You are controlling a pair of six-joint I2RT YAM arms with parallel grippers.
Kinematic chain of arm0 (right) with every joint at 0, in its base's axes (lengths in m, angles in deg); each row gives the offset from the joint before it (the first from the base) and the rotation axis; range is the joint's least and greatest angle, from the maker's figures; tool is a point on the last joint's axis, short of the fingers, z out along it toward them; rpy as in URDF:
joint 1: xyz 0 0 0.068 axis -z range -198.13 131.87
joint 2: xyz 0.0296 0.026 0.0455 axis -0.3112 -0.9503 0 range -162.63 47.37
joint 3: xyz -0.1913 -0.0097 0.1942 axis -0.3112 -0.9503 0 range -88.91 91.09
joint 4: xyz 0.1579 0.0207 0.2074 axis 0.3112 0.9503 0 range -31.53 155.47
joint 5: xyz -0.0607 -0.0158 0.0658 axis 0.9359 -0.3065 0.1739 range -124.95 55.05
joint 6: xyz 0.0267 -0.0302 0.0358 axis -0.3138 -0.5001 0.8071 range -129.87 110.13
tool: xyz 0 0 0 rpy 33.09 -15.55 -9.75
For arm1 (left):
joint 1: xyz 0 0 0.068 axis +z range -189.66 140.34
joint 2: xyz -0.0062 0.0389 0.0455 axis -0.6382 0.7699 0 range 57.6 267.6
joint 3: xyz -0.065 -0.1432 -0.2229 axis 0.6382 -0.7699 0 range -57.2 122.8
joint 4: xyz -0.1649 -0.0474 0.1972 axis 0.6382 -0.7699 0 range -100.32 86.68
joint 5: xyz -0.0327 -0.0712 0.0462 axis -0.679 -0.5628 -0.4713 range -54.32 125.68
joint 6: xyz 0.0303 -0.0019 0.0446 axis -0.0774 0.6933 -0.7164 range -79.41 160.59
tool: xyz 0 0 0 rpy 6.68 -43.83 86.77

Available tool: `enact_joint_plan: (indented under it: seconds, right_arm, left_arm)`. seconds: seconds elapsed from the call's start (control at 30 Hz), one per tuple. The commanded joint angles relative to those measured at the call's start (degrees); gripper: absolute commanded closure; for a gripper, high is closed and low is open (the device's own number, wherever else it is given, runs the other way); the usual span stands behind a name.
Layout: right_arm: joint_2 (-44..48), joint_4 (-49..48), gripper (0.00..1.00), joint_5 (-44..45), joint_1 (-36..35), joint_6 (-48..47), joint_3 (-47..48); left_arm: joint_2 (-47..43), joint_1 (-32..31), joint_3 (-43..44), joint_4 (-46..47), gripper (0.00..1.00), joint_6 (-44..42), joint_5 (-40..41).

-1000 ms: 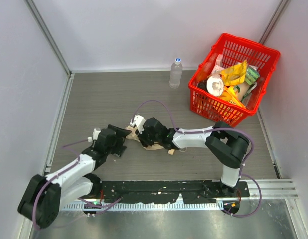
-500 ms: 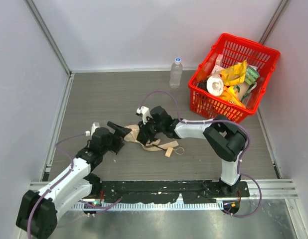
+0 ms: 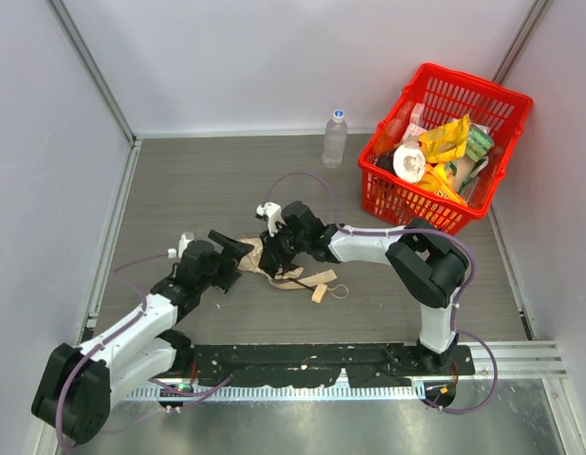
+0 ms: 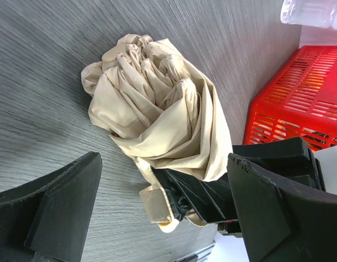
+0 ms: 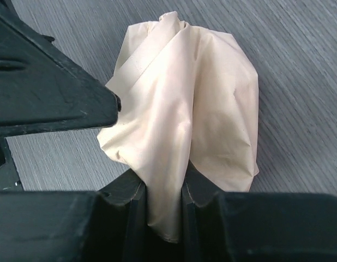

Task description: Put away the umbrella

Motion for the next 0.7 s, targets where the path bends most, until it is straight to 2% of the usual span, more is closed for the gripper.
enact_joint_plan:
  seconds: [0.0, 0.13, 0.27, 0.37, 0.53, 0.6, 0.67]
  right_arm:
    - [-4.0, 18.6, 0.99, 3.2, -2.5, 0.5, -1.1]
    - [-4.2, 19.6, 0.99, 3.0, -2.5, 0.1, -0.2]
    - [-4.4, 19.7, 0.99, 2.6, -2.6, 0.1, -0.2]
    - [-4.7, 19.8, 0.99, 2.4, -2.5, -0.1, -0.1]
    - [-5.2, 19.9, 0.99, 2.2, -2.5, -0.3, 0.4]
    - [-5.3, 20.2, 0.99, 2.3, -2.5, -0.6, 0.5]
    - [-5.2, 20.7, 0.99, 2.2, -2.5, -1.1, 0.7]
  left_arm:
    - [-3.4, -0.3, -3.5, 5.1, 0.00, -0.3, 2.6]
    - [-3.9, -0.3, -5.2, 11.5, 0.00, -2.5, 1.1]
    - [-0.2, -0.3, 0.3, 4.7, 0.00, -3.6, 1.9]
    - [4.1, -0.3, 1.6, 8.5, 0.00, -3.8, -0.7]
    - [8.6, -0.3, -0.6, 15.1, 0.00, -5.0, 0.0]
    - [10.1, -0.5, 0.7, 11.2, 0.00, -5.3, 0.0]
    - [11.6, -0.7, 3.1, 1.7, 0.00, -3.4, 1.8]
